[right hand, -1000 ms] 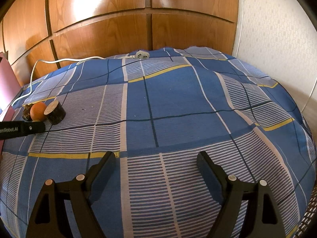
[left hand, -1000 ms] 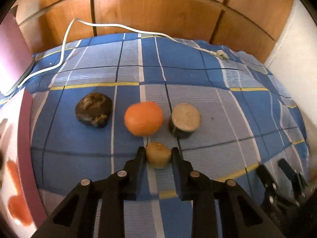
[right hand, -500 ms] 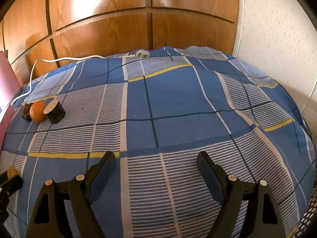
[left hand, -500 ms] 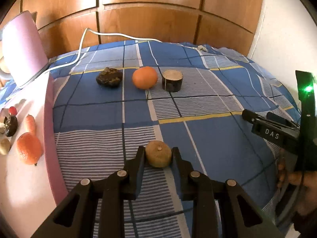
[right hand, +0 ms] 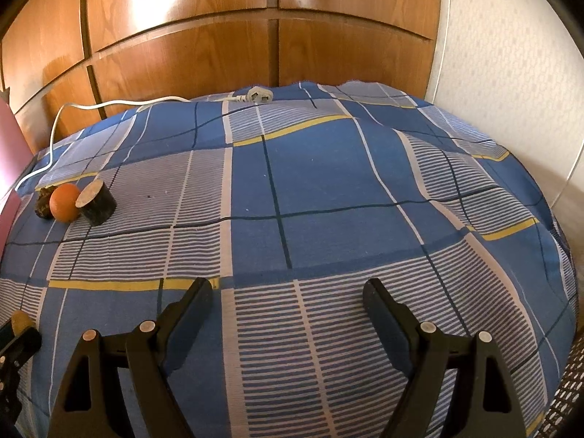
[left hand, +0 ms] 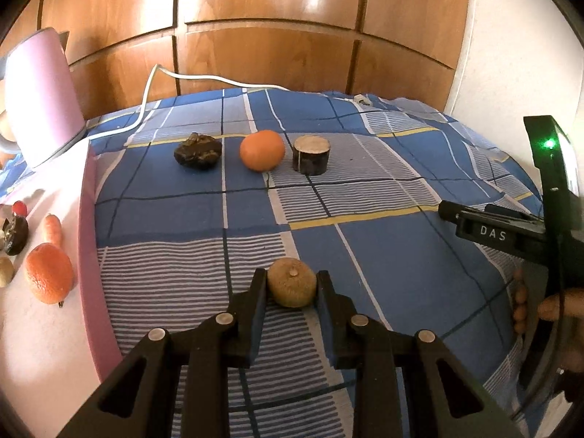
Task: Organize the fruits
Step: 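Hold the beige fruit in the left tool while the right tool grasps the cut round slice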
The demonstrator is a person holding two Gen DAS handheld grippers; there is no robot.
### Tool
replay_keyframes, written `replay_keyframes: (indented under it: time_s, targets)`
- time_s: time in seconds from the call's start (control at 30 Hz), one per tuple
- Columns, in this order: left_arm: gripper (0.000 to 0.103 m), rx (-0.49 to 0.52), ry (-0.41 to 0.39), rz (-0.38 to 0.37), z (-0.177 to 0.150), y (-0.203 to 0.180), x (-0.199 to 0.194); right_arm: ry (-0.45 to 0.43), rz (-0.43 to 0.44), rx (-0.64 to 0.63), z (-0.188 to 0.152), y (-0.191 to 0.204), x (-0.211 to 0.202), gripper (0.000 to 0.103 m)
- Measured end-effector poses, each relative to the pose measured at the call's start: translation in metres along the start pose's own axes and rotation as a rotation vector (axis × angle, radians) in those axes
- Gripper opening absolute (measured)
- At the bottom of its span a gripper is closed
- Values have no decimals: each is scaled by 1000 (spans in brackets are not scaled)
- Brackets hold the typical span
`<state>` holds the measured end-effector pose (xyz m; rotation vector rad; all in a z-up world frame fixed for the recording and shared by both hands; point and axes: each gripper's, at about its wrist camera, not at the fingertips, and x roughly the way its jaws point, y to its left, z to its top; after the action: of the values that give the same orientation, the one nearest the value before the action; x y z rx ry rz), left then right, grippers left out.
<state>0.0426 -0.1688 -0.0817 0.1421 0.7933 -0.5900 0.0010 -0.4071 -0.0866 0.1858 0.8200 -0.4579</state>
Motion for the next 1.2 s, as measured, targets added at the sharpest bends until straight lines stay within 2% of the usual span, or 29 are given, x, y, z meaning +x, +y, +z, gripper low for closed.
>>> replay_keyframes:
  time_s: [0.5,0.6,0.63,0.67,0.73,0.87,1.0,1.1,1.2]
  targets:
    - [26,27,20,-19,-11,-2,-17,32,1,-12,4,0,1,87]
    - [26,10,26,-27,-13,1,-23,65,5,-17,7,0,1,87]
    - [26,10,28,-33,-15,2,-24,86,8,-16,10,-1,1,83]
    - [26,11,29,-35,-17,3,-27,100,20,-18,13,0,1,72]
    - [26,6,31,-40,-20,5,-31,93,51,-46,18,6,-3,64]
    - [26,2,39,-59,-23,6,-40,58,170,-115,32,27,-14,64]
    - [26,14,37,-65,-26,6,-46,40,300,-241,49,67,-22,64]
    - [26,-3,51,-69,-28,10,-43,40,351,-338,60,98,-21,64]
    - [26,2,47,-81,-27,9,-45,60,353,-440,68,130,-12,64]
